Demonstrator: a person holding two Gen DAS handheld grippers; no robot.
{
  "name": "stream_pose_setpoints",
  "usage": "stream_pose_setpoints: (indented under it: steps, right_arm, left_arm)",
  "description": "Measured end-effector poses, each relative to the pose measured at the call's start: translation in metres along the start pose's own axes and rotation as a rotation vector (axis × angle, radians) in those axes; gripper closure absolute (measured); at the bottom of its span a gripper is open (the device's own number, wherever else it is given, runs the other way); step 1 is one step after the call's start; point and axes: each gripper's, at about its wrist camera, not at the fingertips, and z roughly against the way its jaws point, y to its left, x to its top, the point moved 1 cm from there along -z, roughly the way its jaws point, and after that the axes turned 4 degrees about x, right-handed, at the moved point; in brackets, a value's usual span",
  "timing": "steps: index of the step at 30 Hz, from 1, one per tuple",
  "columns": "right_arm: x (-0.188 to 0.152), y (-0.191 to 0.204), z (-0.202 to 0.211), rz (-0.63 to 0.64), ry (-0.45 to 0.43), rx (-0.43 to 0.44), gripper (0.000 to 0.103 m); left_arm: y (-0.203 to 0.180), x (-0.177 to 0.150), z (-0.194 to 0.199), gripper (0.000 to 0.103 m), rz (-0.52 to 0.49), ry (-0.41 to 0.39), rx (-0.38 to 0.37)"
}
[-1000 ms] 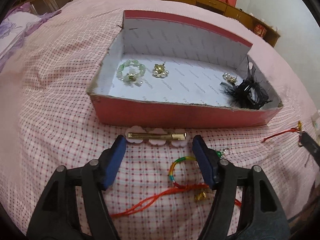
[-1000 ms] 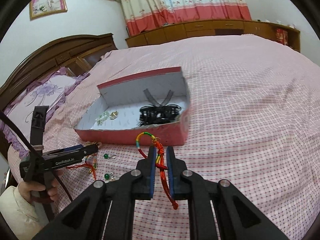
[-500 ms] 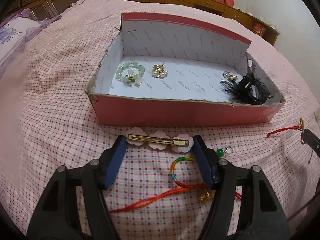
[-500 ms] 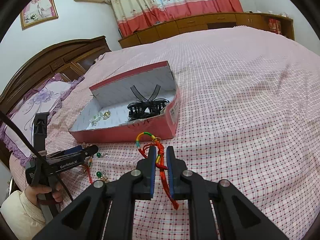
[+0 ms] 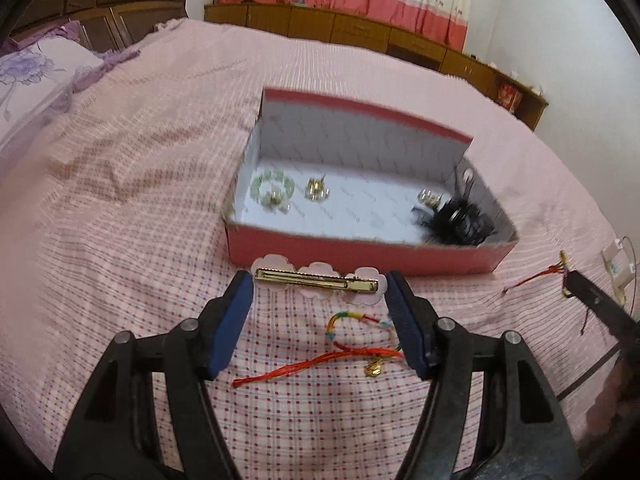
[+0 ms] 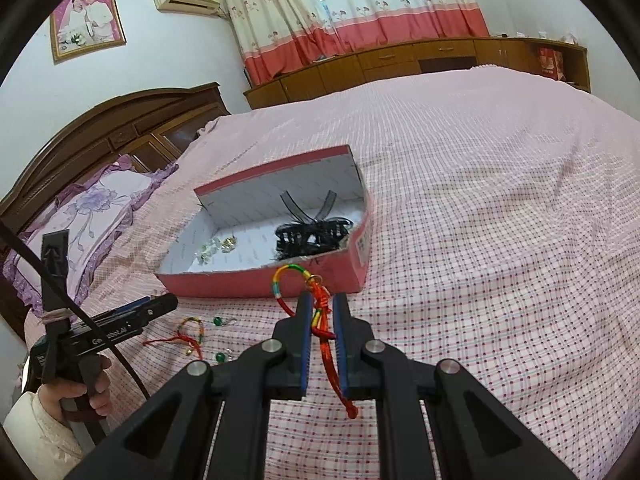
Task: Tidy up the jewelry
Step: 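Carry the pearl clip and string bracelet over the box with both grippers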
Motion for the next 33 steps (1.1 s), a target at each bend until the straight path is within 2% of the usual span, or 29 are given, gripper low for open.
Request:
stream_pose_setpoints:
  steps: [5,12,22,33]
  right_arm:
    - [0.008,0.014,0.004,0.029,-0.030,0.013,0.091]
    - [0.028,0.034,0.001,0.062,-0.083,0.034,0.091]
    - [0.052,0.053,-0.025,0.097,-0.141,0.025,0.091]
    - [0.069,0.048,-0.073,0.105,-0.159,-0.058,0.091]
  left_arm:
    - [-0.005,0.013,0.020,0.043,-0.007,-0.061,-0.014]
    - [-0.013,0.034,0.025,0.043,-0.014,-0.133,-0.021]
    - [-0.011,0.054,0.006,0.043,-0.001,-0.203,-0.006]
    - [-0.007,0.069,-0.022,0.043,0.000,-0.258,0.043]
